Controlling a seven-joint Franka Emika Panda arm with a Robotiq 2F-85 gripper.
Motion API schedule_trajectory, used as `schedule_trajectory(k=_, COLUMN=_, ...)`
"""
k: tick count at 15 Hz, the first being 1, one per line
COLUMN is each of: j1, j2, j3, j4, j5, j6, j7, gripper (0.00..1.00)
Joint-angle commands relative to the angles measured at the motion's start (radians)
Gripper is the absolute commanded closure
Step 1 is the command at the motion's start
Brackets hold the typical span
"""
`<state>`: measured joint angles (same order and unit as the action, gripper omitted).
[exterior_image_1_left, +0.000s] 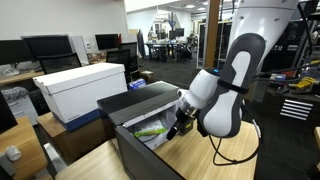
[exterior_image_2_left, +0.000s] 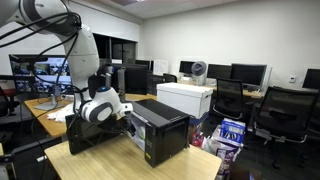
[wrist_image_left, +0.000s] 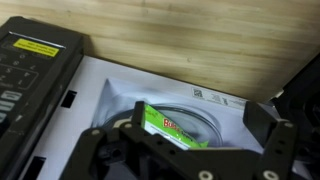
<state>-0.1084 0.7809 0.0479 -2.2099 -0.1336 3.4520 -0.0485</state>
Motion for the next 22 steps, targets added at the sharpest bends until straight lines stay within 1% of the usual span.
schedule_trajectory(k=1, j1=0.048, j2=0.025, j3=-0.025, j4=0.055, j5=0.017, j6=0.006, j7=-0.014, gripper=0.0)
schedule_trajectory(k=8, j1=0.153, j2=0.088, j3=-0.11, j4=0.095, j5=0.044, j6=0.01, j7=-0.02, gripper=0.0)
schedule_trajectory(k=14, j1=0.207, j2=0.147, j3=-0.155, j4=0.099, j5=0.059, j6=0.009, j7=-0.023, gripper=0.0)
schedule_trajectory(k=22, j1=0.279, j2=0.249, j3=-0.207, j4=0.182, j5=0.092, j6=0.01, j7=-0.021, gripper=0.0)
